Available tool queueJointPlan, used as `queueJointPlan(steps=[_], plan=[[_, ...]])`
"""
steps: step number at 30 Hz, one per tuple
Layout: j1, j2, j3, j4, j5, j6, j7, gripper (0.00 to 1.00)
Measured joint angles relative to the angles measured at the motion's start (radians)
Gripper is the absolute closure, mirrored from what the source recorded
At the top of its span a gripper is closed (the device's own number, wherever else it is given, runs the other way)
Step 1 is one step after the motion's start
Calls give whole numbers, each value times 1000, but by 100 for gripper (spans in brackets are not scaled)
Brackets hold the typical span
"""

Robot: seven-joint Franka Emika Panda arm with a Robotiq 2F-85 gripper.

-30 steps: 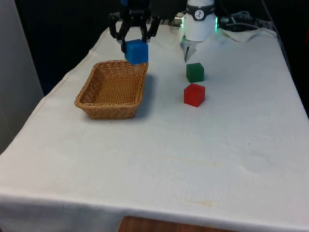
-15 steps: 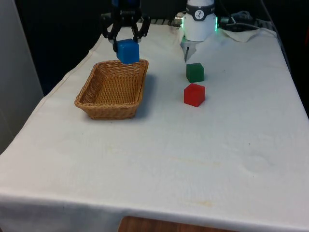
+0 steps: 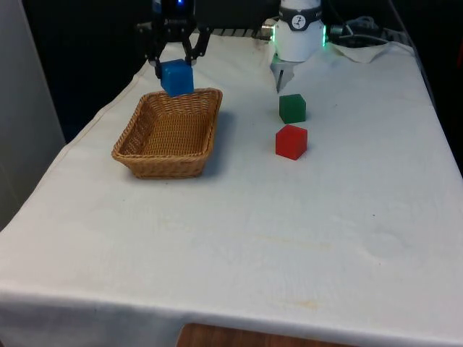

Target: Pick up the blue cube and place it into the basket.

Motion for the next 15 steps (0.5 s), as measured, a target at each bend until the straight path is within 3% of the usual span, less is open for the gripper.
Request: queueJointPlan(steps=[15], plan=[[0, 21, -39, 16, 0, 1, -26, 93]])
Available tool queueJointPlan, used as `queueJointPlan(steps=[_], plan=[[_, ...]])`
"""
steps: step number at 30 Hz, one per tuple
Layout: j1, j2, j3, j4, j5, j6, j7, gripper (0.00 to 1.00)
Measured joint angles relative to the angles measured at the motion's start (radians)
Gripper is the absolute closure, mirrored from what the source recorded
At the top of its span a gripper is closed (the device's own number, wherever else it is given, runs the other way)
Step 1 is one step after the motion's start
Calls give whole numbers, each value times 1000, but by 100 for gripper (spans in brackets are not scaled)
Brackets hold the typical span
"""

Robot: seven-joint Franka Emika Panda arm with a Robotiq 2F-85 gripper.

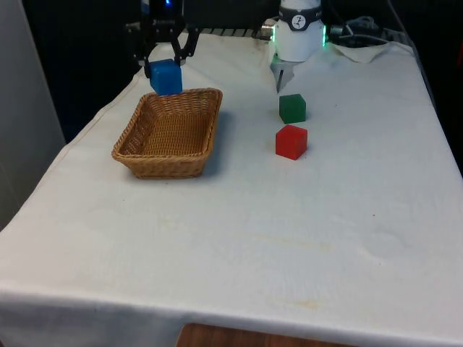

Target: Pick up the blue cube and place it into the basket.

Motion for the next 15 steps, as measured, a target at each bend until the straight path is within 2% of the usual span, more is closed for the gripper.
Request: queueJointPlan(steps=[9, 15], plan=[[0, 1, 0, 0, 0, -1, 0, 93], [0, 24, -1, 0, 1, 8, 1, 93]])
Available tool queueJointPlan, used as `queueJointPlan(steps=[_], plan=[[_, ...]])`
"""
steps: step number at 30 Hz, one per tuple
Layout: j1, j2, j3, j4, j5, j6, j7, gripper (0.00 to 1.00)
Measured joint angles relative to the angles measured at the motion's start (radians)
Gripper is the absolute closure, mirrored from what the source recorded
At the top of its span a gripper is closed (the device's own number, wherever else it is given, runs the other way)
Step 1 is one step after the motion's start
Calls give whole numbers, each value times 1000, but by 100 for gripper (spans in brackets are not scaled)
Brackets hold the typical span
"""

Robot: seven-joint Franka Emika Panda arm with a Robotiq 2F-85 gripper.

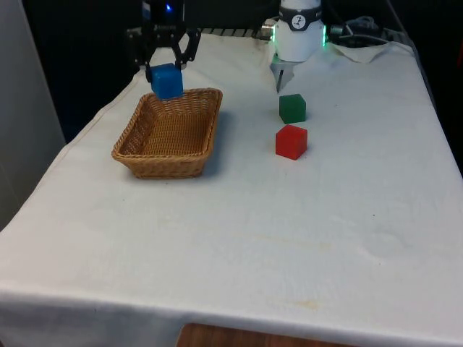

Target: Pick up the blue cube and place it into the basket.

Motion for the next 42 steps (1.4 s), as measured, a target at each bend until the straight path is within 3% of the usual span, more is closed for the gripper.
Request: queueJointPlan(steps=[19, 33, 42], plan=[[0, 117, -11, -18, 47, 151, -3, 93], [-1, 205, -11, -19, 170, 249, -73, 93], [-1, 232, -2, -18, 259, 258, -128, 93]])
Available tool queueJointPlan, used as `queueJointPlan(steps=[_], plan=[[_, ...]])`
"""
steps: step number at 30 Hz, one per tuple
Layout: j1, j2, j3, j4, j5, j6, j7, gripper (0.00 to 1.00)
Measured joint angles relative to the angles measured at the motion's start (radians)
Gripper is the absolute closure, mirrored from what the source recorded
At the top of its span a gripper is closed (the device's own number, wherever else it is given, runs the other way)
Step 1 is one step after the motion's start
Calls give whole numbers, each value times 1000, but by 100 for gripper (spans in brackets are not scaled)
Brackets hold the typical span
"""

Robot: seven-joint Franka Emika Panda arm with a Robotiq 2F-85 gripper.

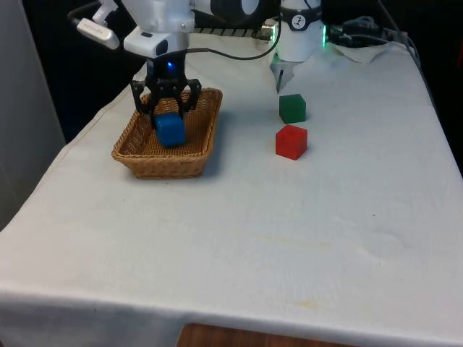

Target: Pick up the blue cube and place it into the basket.

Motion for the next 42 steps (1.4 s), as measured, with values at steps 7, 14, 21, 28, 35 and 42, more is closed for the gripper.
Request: queueJointPlan(steps=[7, 14, 21, 28, 35, 42], plan=[[0, 15, 5, 4, 73, 0, -52, 93], [0, 15, 5, 4, 73, 0, -52, 53], [0, 15, 4, 4, 73, 0, -52, 0], [0, 15, 4, 4, 73, 0, -52, 0], [0, -21, 0, 5, 73, -23, -52, 0], [0, -70, -3, 1, 73, -54, -52, 0]])
